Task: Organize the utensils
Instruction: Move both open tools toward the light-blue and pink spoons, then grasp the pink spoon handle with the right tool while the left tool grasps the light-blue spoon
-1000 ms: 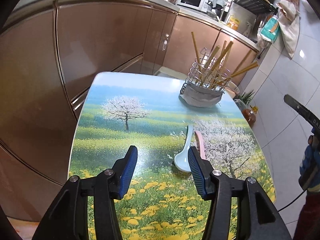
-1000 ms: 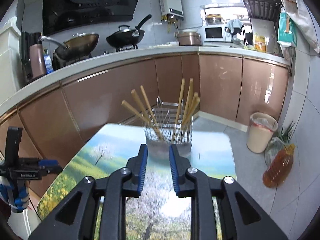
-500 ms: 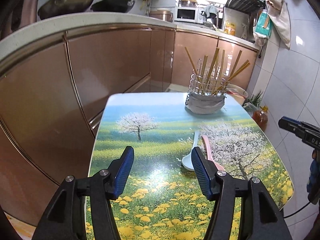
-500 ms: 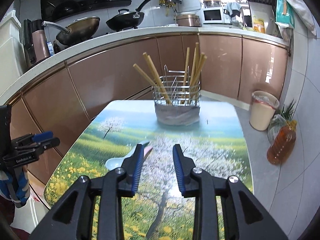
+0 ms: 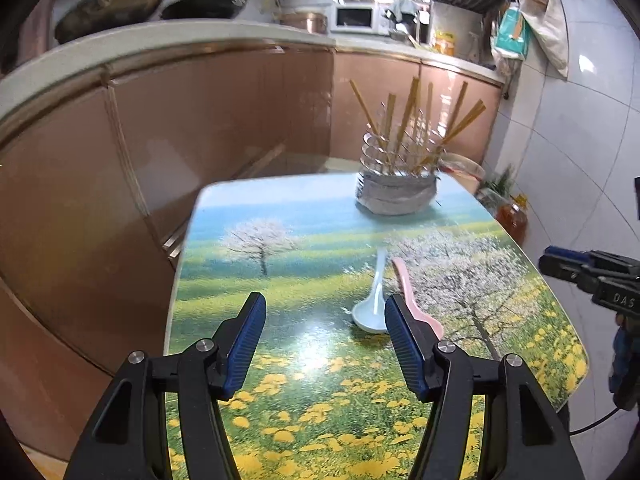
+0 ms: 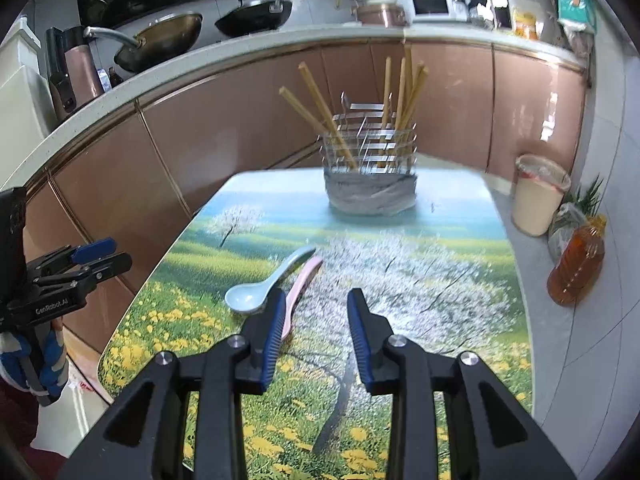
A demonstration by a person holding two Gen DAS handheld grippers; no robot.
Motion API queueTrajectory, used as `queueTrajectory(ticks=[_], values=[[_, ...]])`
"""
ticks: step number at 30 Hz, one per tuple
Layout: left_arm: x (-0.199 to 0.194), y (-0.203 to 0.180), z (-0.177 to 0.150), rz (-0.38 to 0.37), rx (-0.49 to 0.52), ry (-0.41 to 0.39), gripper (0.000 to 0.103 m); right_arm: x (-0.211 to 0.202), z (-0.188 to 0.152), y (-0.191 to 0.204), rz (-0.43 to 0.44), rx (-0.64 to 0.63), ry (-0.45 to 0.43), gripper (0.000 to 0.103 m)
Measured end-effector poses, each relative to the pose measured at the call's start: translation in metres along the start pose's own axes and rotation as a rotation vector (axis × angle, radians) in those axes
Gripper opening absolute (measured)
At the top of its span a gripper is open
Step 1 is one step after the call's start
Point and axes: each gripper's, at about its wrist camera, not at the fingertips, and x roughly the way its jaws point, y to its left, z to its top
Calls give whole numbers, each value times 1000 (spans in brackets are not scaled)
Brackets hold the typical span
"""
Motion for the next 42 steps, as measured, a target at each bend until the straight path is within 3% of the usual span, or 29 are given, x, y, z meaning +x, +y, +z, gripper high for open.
queueTrajectory(ticks=[5, 13, 19, 27, 31, 33, 42], values=[[42, 4, 19, -140, 19, 117, 61, 40, 7, -3, 81, 15, 143, 31], [126, -13, 48, -304, 121, 316, 61, 88, 18, -13, 130, 28, 253, 31], [176, -35, 48, -321, 190, 410, 58, 111, 21, -18, 134, 1, 305, 31], [221, -36, 44, -328, 190, 498, 37, 143, 23, -22, 146, -13, 352, 31], [224, -30, 45, -341, 187, 503, 27, 164, 25, -16, 168, -10, 384, 31], [223, -26, 45, -336, 193, 506, 18, 174, 26, -11, 176, -11, 401, 31], [221, 11, 46, -361, 112, 539, 10, 224, 39, 5, 195, 50, 497, 31]])
